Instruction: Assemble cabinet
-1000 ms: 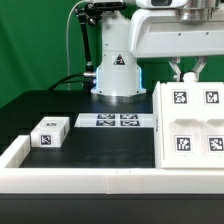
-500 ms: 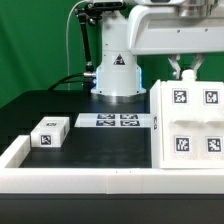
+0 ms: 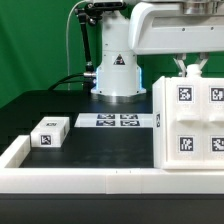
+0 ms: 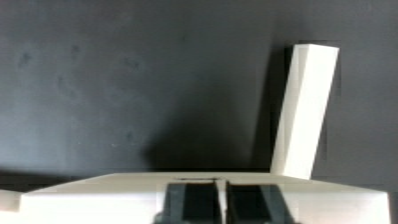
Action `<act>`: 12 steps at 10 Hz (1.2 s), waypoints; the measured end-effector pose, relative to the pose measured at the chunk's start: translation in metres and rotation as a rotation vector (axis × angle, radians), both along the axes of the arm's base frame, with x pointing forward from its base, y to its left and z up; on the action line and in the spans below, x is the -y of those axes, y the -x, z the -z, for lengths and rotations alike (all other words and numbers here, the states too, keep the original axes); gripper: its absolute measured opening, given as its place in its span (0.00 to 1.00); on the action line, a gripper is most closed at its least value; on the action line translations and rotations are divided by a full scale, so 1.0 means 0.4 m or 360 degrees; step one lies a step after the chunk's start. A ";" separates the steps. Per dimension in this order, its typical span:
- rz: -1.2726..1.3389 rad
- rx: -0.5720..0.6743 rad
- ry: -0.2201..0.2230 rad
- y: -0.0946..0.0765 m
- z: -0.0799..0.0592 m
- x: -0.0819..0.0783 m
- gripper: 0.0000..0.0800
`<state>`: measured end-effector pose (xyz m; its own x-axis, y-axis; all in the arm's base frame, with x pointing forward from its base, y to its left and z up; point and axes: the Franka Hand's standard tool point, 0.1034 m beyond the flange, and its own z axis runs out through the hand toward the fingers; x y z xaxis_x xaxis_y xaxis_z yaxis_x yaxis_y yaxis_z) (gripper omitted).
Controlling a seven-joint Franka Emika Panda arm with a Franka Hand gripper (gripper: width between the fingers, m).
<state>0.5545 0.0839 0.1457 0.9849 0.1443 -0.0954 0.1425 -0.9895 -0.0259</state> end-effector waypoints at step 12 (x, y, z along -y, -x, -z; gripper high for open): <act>-0.0006 0.0008 0.0000 0.011 0.013 -0.007 0.16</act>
Offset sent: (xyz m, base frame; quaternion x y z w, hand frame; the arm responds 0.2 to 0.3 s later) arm -0.0113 -0.0116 0.0157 -0.0161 -0.0070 -0.0248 0.9995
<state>0.5500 0.0868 0.1406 0.9848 0.1479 -0.0907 0.1462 -0.9889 -0.0253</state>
